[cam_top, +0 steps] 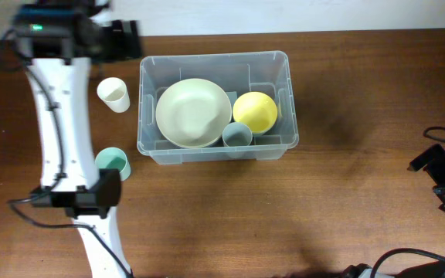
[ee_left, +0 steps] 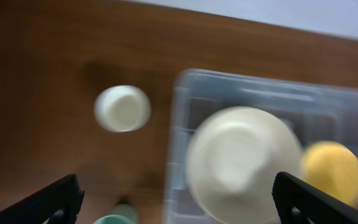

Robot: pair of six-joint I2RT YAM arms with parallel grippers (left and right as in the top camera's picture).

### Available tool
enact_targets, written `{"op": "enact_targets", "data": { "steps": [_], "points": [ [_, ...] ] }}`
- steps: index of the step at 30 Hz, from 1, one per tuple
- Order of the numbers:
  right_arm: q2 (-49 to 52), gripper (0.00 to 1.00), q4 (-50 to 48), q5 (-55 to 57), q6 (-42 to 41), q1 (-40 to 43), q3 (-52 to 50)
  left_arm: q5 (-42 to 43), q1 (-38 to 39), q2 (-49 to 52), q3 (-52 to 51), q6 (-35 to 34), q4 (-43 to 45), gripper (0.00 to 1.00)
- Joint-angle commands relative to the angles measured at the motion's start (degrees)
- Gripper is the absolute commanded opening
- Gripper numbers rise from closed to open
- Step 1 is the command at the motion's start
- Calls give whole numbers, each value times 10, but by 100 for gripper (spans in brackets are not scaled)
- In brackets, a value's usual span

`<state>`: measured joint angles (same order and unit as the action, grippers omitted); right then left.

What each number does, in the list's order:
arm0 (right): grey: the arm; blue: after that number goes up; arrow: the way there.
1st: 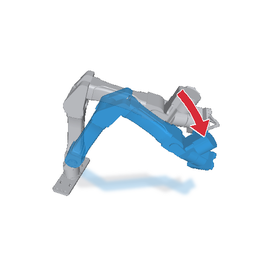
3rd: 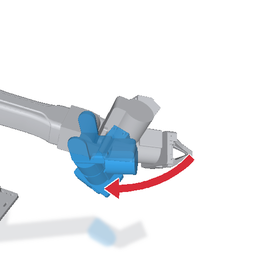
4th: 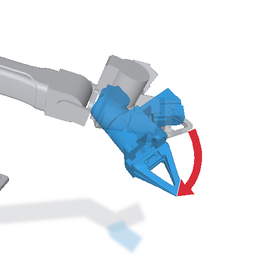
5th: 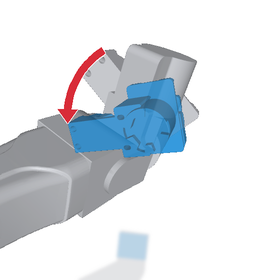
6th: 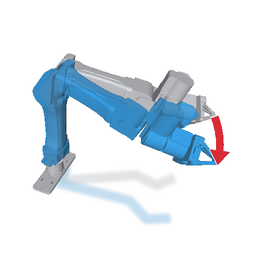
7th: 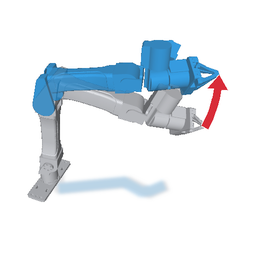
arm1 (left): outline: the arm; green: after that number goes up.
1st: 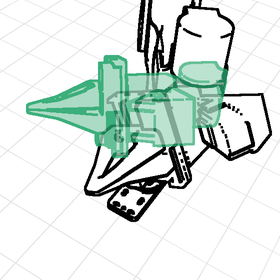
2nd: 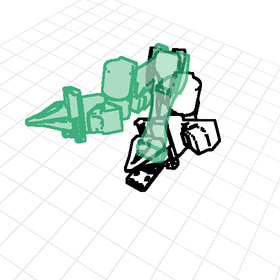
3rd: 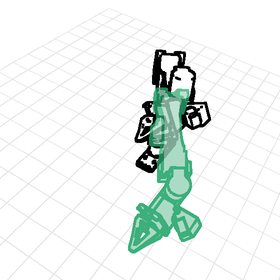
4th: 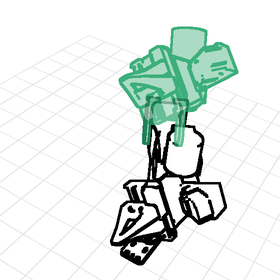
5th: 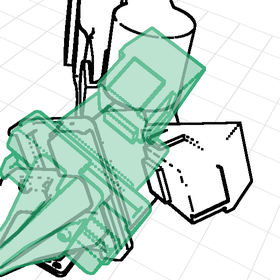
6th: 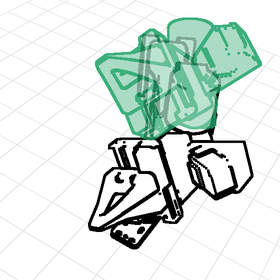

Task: Pack container
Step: 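Move the left gripper to the white cup and grasp it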

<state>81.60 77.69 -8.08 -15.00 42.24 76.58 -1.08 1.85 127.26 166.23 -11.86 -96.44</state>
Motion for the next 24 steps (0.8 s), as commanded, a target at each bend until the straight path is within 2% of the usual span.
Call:
{"op": "enact_targets", "data": {
  "steps": [1,10,16,20,24],
  "points": [
    [-1,99,-2,-3,-5,2,-1,-17,-52,-16,-53,-27,5,99],
    [-1,99,-2,-3,-5,2,-1,-14,-112,-16,-229,-57,126,99],
    [-1,99,-2,-3,-5,2,-1,9,-118,-16,-327,-57,192,99],
    [-1,99,-2,-3,-5,2,-1,44,-118,-15,-372,-57,231,99],
    [-1,99,-2,-3,-5,2,-1,45,-118,-9,-387,-75,241,99]
  ]
}}
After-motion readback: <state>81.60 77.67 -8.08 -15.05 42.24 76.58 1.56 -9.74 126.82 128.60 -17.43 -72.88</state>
